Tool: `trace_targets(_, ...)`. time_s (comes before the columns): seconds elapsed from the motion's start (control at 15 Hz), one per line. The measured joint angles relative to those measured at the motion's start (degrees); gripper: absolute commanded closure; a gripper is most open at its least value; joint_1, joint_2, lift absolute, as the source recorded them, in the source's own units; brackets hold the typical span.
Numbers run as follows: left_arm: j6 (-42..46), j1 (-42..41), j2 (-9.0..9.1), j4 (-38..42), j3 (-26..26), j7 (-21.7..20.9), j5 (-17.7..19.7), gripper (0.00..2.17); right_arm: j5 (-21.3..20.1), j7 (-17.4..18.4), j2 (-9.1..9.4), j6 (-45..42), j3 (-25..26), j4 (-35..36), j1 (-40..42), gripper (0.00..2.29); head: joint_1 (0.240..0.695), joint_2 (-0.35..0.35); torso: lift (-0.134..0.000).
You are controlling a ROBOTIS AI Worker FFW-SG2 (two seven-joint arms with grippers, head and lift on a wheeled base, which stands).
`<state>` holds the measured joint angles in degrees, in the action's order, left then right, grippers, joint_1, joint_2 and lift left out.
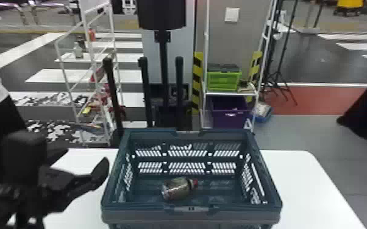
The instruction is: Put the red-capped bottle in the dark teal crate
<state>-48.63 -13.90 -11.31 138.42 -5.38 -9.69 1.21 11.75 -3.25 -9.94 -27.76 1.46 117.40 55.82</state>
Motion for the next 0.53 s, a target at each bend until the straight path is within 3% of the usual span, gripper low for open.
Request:
trace_targets(0.13, 13.7, -11.01, 4.17, 0.08, -2.25, 4.77, 1.11, 0.07, 0.0, 0.0, -0.42, 0.85, -0.23, 0.11, -0.42, 0.15, 0.499, 0.0, 0.0)
trace_targets(0.27, 25.32, -18.66, 5.95, -2.59, -2.36, 7.6, 1.99, 0.07, 0.02, 0.0, -0.77, 1.55, -0.34, 0.13, -0.65, 0.15, 0.499, 0.0, 0.0)
trace_targets(0.53, 43.1, -27.26, 9.07, -11.13, -0.25, 8.83, 2.44, 0.07, 0.11, 0.0, -1.18, 1.88, -0.55, 0.06, -1.06, 0.15, 0.499, 0.0, 0.0)
